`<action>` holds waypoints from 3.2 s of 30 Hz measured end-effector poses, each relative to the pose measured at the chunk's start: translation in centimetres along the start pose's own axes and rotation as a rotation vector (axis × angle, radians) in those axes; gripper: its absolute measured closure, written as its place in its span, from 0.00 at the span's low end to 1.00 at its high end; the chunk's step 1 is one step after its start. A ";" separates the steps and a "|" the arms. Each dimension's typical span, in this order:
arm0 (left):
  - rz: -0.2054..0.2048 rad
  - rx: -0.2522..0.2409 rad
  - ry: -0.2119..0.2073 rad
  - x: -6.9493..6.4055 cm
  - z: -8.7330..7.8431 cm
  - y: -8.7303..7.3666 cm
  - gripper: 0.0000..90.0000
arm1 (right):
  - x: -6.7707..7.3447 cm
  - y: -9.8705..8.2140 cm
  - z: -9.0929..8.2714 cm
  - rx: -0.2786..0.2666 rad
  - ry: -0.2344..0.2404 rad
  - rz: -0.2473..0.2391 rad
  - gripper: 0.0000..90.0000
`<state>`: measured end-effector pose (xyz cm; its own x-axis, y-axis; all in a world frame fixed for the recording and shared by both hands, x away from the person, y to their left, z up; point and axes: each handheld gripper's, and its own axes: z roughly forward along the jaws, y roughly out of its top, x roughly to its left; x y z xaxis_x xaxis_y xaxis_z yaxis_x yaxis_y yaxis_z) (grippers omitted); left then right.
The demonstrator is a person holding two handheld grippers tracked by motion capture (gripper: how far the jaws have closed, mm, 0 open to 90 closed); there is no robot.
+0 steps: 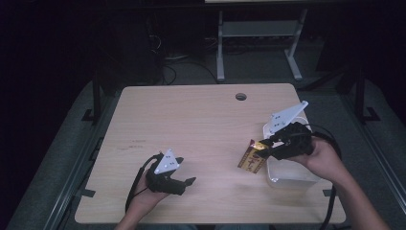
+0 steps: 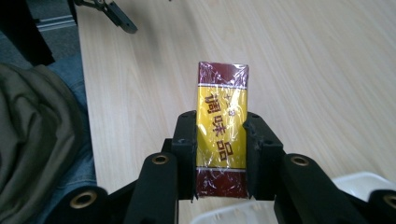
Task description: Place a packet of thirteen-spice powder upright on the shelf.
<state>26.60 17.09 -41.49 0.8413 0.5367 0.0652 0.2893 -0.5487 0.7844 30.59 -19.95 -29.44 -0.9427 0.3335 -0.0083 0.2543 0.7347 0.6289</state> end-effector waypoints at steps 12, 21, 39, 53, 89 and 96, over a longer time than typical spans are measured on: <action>-0.009 0.001 -0.002 0.1 0.0 -0.1 0.25 | -0.9 -2.4 -3.1 0.048 -0.055 -0.004 0.76; -0.010 0.003 -0.004 0.1 0.1 -0.1 0.25 | -1.1 -4.1 -4.5 0.080 -0.084 0.006 0.76; -0.016 0.004 -0.007 0.1 0.2 -0.2 0.25 | -0.8 -6.2 -4.8 0.117 -0.076 0.018 0.76; -0.018 0.001 -0.009 0.1 0.2 -0.2 0.25 | -1.1 -7.3 -2.7 0.172 -0.064 0.023 0.76; -0.019 0.001 -0.009 0.2 0.1 -0.2 0.25 | -1.2 -11.1 -1.0 0.190 -0.083 0.107 0.68; -0.017 0.002 -0.011 0.2 0.2 -0.1 0.25 | -1.0 -11.6 -1.0 0.222 -0.092 0.110 0.71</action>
<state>26.81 17.14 -41.71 0.8412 0.5388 0.0452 0.3046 -0.5412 0.7838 28.42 -29.39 -35.91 -0.8856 0.4637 -0.0261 0.4053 0.7991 0.4441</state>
